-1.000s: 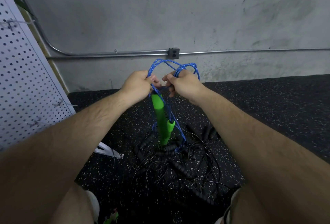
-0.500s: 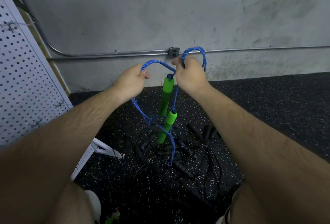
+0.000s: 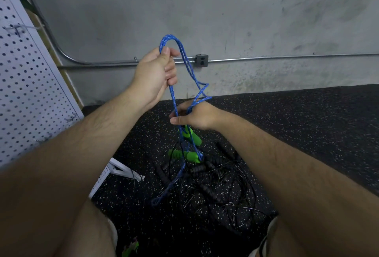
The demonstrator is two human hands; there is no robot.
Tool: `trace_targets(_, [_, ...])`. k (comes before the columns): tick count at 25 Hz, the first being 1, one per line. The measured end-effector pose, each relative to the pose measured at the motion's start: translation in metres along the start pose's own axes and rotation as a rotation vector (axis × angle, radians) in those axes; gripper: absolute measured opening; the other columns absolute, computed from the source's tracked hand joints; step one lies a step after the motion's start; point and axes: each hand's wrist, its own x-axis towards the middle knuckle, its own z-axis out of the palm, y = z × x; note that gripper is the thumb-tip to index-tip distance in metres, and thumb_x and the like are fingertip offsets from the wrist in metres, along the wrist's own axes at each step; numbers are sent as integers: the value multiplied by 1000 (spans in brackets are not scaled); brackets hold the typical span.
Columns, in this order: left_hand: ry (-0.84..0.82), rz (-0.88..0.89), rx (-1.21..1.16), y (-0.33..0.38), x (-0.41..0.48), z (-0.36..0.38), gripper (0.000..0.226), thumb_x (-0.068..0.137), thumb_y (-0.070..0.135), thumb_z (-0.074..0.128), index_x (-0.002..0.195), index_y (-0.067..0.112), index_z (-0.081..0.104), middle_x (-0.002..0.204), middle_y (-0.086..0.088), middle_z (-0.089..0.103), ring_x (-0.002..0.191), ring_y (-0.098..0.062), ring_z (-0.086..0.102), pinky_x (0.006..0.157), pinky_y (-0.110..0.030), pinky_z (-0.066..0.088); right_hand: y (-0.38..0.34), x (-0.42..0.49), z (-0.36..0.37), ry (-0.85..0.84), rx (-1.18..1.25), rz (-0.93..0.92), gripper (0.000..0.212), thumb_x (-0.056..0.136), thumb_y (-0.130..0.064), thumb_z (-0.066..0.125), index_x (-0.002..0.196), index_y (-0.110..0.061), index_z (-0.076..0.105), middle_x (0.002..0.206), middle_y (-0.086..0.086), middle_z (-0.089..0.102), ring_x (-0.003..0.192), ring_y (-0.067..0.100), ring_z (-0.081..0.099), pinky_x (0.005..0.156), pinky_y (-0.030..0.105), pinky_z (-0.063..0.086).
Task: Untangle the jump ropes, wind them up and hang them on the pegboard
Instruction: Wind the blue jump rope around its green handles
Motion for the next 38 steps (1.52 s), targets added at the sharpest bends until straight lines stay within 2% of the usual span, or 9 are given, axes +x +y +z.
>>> trace_targets(5, [34, 3, 153, 0, 5, -13, 32, 111, 28, 35, 108, 10, 62, 67, 5, 55, 63, -11, 58, 67, -26, 48, -2, 2, -5, 141, -140, -7, 31, 96, -37, 67, 72, -16, 65, 64, -5, 52, 58, 5, 47, 51, 17, 34])
trace_targets(10, [-281, -212, 455, -22, -8, -36, 86, 72, 90, 51, 124, 22, 60, 124, -1, 70, 114, -11, 66, 102, -33, 47, -18, 4, -32, 447, 83, 21, 34, 95, -39, 68, 83, -8, 75, 59, -2, 58, 51, 4, 49, 54, 22, 40])
trace_targets(12, [-448, -247, 533, -36, -15, -43, 78, 72, 75, 72, 129, 23, 60, 132, 0, 66, 122, -11, 62, 108, -33, 46, -23, 4, -41, 516, 196, 20, 30, 94, -40, 68, 86, -13, 79, 72, 0, 72, 67, 8, 65, 69, 23, 50])
trace_targets(14, [-515, -247, 626, -53, -21, -37, 41, 91, 22, 75, 128, 15, 58, 127, -1, 67, 116, -8, 63, 112, -33, 44, -27, 0, -45, 527, 266, 28, 26, 95, -39, 68, 88, -17, 80, 69, -7, 72, 65, 7, 64, 67, 19, 49])
trace_targets(16, [-504, -201, 655, -66, -26, -24, 29, 94, -1, 65, 116, 18, 61, 115, 1, 69, 102, -2, 66, 101, -26, 49, -29, -3, -44, 498, 255, 19, 25, 95, -38, 67, 88, -18, 80, 58, -16, 64, 57, -1, 57, 60, 14, 42])
trace_targets(21, [-327, -133, 795, -80, -20, -13, 3, 92, 28, 71, 94, 30, 68, 99, 5, 75, 93, -13, 70, 84, -37, 55, -24, -8, -45, 503, 262, 39, 22, 94, -41, 68, 92, -23, 80, 99, 10, 77, 100, 15, 70, 81, 21, 52])
trace_targets(29, [-369, -99, 821, -86, -29, -5, 14, 94, 23, 71, 82, 28, 65, 86, 0, 72, 80, -19, 66, 77, -43, 55, -23, -17, -46, 482, 325, 31, 24, 93, -40, 69, 100, -20, 81, 88, -14, 73, 79, -14, 59, 67, 5, 42])
trace_targets(34, [-327, -158, 747, -78, -25, -13, 12, 98, 16, 65, 89, 23, 65, 91, 4, 74, 87, -16, 71, 78, -41, 59, -15, -20, -51, 461, 120, 66, 33, 89, -53, 70, 92, -21, 78, 90, 5, 76, 90, 15, 70, 80, 31, 56])
trace_targets(38, [-253, -127, 686, -63, -15, -24, 17, 100, 8, 58, 92, 22, 63, 86, 6, 70, 75, -6, 66, 68, -30, 54, -2, -21, -56, 401, -258, 195, 40, 89, -57, 66, 89, -18, 73, 70, -5, 64, 69, 10, 61, 58, 25, 43])
